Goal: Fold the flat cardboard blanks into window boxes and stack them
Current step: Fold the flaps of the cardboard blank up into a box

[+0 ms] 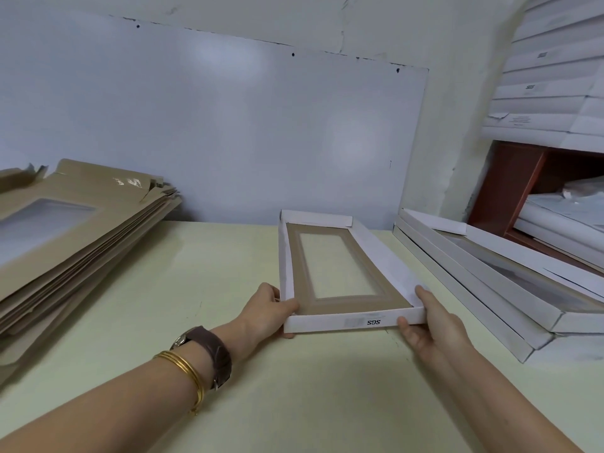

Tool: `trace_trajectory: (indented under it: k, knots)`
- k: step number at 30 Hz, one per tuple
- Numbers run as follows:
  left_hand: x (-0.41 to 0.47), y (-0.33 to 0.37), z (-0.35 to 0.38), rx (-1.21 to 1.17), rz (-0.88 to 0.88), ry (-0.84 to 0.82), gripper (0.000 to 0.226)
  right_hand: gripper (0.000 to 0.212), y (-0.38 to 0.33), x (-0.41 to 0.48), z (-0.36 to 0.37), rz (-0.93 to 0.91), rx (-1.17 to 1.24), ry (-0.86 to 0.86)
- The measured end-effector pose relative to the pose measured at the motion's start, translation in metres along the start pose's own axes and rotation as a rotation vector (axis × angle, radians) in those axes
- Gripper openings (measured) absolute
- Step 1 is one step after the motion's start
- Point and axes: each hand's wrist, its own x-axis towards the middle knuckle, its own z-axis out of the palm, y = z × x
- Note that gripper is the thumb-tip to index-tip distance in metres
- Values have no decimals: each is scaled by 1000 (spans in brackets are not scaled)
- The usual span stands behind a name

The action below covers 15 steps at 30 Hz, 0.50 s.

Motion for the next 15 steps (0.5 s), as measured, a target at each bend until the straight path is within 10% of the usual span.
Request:
trace_trajectory:
  k: [15]
  knots:
    - [1, -5, -3, -148, 9, -29, 32, 13, -2, -4, 0, 2, 102, -36]
